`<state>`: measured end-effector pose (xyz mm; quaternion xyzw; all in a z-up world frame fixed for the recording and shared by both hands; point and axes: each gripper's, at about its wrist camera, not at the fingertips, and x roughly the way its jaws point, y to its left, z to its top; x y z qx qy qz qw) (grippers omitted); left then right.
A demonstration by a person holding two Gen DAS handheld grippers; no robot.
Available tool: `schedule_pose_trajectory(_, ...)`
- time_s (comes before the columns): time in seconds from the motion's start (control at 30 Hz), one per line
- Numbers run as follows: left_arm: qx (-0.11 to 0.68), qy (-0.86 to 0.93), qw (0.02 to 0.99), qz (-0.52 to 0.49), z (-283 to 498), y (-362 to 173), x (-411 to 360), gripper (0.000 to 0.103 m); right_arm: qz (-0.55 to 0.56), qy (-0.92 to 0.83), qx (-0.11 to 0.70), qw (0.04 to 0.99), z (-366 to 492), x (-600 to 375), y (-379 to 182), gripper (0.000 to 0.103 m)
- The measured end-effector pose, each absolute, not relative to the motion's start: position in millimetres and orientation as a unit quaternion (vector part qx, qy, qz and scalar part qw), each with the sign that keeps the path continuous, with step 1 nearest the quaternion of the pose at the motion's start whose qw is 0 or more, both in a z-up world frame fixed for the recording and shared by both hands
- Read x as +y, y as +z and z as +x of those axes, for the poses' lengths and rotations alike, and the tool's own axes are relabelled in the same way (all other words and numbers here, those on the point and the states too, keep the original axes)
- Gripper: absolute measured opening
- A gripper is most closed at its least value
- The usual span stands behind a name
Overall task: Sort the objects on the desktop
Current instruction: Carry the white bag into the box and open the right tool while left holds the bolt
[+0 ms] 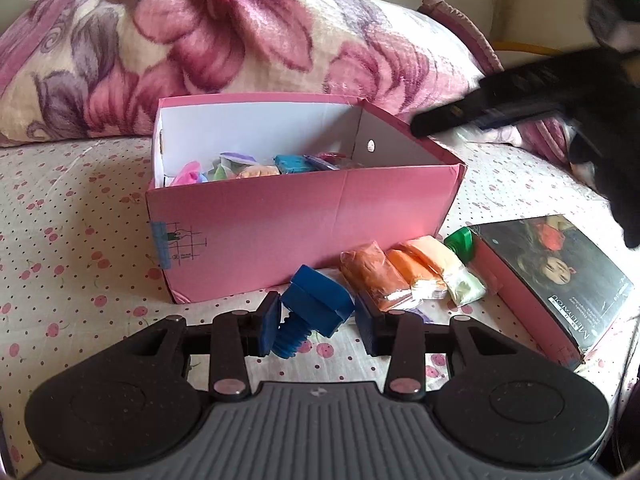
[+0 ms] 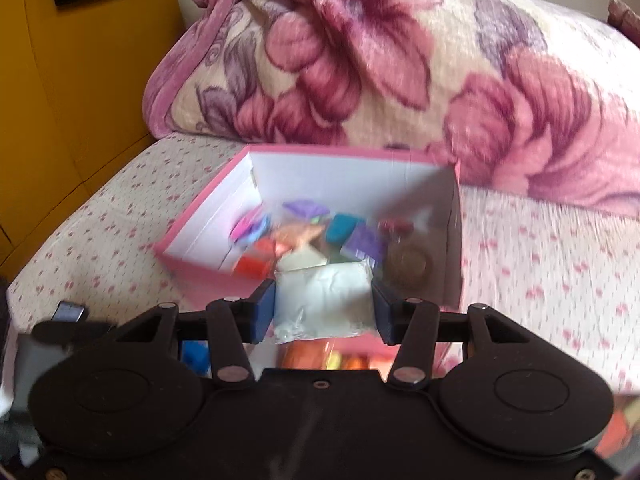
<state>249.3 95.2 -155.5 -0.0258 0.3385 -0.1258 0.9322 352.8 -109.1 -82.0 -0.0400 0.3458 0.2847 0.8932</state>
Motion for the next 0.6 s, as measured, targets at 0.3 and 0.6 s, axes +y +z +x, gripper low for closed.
schedule_pose_trajectory(0.3, 0.340, -0.124, 0.932, -0.035, 246.2, -157.3, 104.6, 0.039, -0.046, 0.245, 0.382, 0.890, 418.3, -90.1, -103.5, 0.050)
schedule_pose_trajectory(0.6, 0.340, -0.121, 0.931, -0.044, 244.1, -158.5, 112.9, 0.039, -0.076, 0.212, 0.428, 0.875, 439.4, -77.5, -137.4, 0.051)
